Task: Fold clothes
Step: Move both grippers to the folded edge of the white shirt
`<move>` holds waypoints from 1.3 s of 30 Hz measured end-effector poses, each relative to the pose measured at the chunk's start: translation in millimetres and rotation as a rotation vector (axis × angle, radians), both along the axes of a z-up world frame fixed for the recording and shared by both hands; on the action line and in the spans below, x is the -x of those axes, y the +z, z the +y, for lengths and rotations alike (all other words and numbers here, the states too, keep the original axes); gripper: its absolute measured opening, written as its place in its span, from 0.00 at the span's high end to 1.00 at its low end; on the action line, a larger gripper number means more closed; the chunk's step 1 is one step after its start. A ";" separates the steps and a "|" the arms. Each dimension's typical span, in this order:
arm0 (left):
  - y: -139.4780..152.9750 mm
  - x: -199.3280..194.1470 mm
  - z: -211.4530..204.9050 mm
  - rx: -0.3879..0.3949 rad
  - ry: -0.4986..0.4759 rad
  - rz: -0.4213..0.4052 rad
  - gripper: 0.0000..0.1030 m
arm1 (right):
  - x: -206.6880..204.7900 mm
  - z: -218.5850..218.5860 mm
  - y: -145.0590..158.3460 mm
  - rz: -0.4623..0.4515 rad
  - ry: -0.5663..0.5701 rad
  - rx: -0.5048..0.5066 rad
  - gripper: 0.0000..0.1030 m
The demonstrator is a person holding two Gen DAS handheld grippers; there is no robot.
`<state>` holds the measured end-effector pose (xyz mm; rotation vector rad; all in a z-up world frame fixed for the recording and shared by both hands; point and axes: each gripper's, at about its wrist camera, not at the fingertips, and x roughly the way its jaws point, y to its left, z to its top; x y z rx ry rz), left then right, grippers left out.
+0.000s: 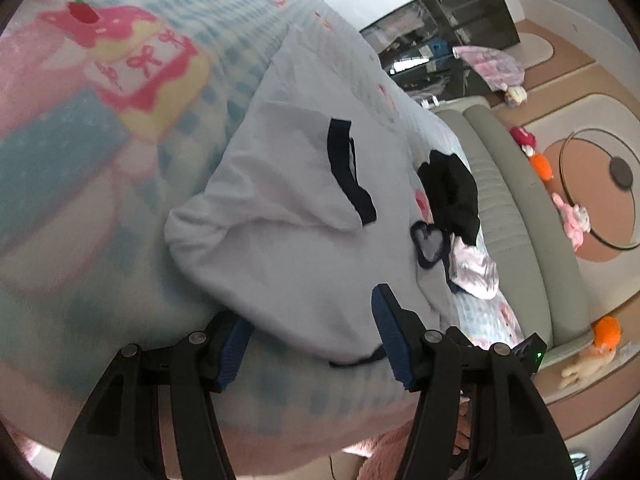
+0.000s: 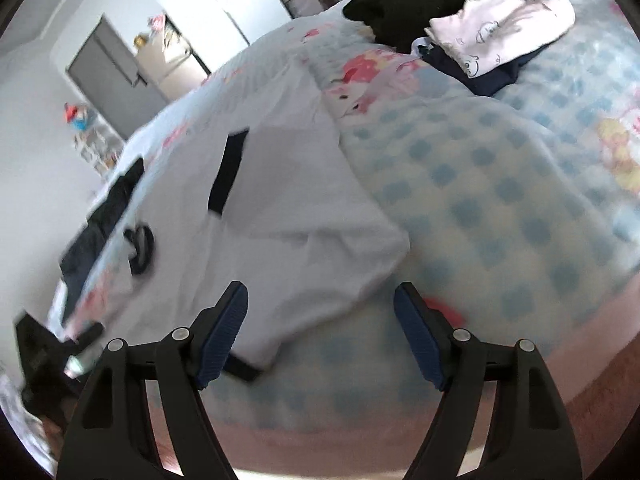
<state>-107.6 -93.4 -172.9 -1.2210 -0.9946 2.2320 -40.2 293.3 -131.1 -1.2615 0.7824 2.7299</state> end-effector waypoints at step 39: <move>-17.3 8.8 30.8 0.050 0.076 -0.020 0.84 | 33.5 -22.4 -30.3 -0.025 0.095 0.026 0.49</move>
